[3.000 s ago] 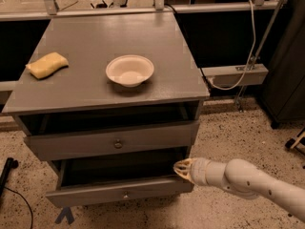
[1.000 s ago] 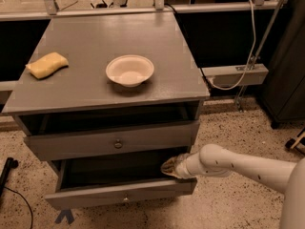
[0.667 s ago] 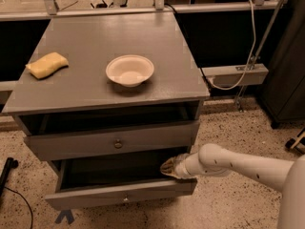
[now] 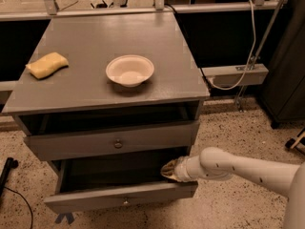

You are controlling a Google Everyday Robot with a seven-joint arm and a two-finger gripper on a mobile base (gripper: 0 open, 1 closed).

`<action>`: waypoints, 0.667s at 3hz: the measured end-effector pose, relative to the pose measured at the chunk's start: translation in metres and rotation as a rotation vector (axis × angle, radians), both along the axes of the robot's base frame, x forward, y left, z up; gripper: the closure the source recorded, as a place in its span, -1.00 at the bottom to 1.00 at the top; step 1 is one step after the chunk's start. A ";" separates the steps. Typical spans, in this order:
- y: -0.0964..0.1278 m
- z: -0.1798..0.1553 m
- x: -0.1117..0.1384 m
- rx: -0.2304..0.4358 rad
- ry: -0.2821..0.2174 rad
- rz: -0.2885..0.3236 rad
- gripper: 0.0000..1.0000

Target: Open middle drawer

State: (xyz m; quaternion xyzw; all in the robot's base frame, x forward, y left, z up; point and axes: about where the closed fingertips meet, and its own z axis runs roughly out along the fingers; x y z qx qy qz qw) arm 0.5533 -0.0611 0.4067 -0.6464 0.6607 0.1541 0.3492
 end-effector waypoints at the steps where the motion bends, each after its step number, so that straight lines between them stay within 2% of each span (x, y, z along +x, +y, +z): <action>1: -0.001 0.005 -0.014 0.000 0.001 -0.019 1.00; 2: -0.003 0.012 -0.034 -0.005 0.008 -0.028 1.00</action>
Offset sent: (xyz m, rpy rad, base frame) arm -0.0598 -0.0097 0.0236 -0.0151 0.0151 -0.0440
